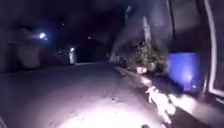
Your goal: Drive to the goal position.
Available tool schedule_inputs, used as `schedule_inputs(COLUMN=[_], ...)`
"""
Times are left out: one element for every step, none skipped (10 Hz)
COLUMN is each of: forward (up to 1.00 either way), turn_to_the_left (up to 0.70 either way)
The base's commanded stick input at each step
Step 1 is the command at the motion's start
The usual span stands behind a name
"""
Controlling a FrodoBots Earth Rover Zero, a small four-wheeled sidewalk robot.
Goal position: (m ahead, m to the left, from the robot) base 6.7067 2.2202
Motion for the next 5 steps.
schedule_inputs(forward=[0.7, 0.7, 0.7, 0.7, 0.7], turn_to_the_left=[0.0, 0.0, 0.0, 0.26, 0.35])
